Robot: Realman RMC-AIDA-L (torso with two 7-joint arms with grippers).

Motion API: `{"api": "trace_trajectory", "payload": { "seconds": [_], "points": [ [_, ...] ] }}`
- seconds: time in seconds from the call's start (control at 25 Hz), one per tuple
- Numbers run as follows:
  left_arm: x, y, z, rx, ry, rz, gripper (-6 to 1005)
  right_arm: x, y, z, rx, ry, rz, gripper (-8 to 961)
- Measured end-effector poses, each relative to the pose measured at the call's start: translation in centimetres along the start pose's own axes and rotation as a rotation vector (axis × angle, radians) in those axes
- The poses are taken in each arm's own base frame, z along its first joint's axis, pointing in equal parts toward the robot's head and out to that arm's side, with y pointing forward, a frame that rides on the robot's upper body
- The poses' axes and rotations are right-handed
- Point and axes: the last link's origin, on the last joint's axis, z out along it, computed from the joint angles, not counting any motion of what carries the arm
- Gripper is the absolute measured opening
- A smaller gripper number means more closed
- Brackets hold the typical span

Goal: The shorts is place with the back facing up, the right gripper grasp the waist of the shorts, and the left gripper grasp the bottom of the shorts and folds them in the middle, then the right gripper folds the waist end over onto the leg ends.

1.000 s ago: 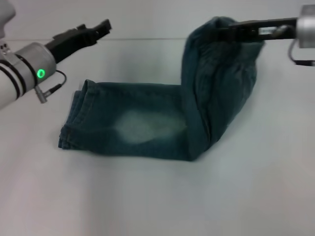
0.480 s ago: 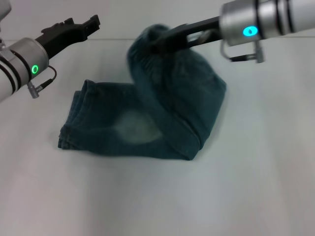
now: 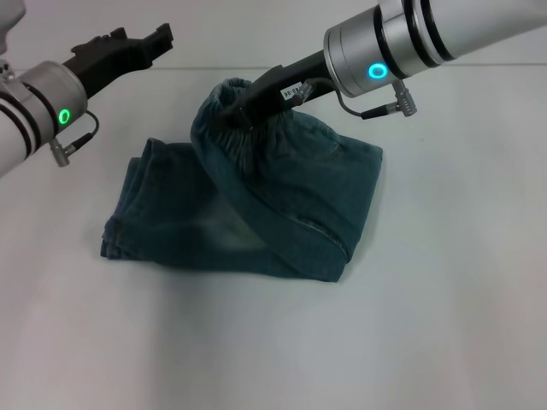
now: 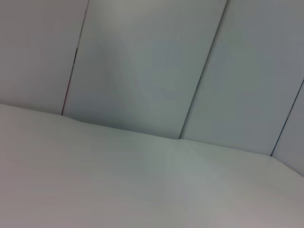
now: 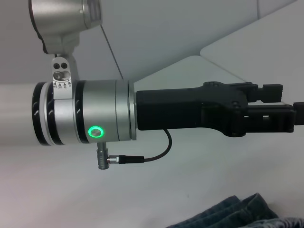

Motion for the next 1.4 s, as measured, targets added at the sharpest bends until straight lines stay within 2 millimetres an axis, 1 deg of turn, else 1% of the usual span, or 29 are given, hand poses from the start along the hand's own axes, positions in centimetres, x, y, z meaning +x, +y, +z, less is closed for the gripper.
{"api": "trace_trajectory", "payload": {
  "seconds": [0.24,0.4,0.6,0.8,1.0,1.04,1.12,1.28,1.32,1.36,1.4],
  "points": [
    [-0.1,0.7,0.3,-0.019,-0.011,0.023,766,-0.3,0.2,0.2,0.002,0.015,-0.012,195],
    [-0.2,1.0,0.4,-0.029,-0.016,0.032,762,-0.3,0.1,0.1,0.014,0.033,-0.054,200],
    [-0.3,1.1,0.5,-0.034,-0.02,0.037,761,-0.2,-0.7,0.0,0.072,0.06,-0.115,205],
    [-0.3,1.2,0.6,-0.033,-0.023,0.037,758,-0.7,-1.0,-0.1,0.108,0.062,-0.198,308],
    [-0.1,1.1,0.6,-0.026,-0.02,0.038,756,0.0,-1.0,-1.1,0.114,-0.017,-0.194,411],
    [-0.1,1.1,0.6,-0.026,-0.017,0.037,758,0.4,-0.9,-1.5,0.109,-0.045,-0.185,432],
    [0.1,1.0,0.5,-0.033,-0.011,0.028,760,1.2,-0.7,-2.1,0.097,-0.095,-0.166,687],
    [0.3,1.0,-0.8,-0.116,0.017,0.0,765,3.4,-0.2,-4.1,0.045,-0.23,-0.128,767],
    [0.4,1.0,-1.5,-0.155,0.031,-0.018,766,4.1,0.1,-4.6,0.03,-0.263,-0.122,787],
    [0.3,1.0,-2.0,-0.185,0.04,-0.031,768,4.9,0.2,-5.1,0.021,-0.288,-0.114,807],
    [0.2,0.9,-2.8,-0.222,0.05,-0.049,769,6.4,0.6,-5.9,-0.001,-0.329,-0.101,834]
  ]
}}
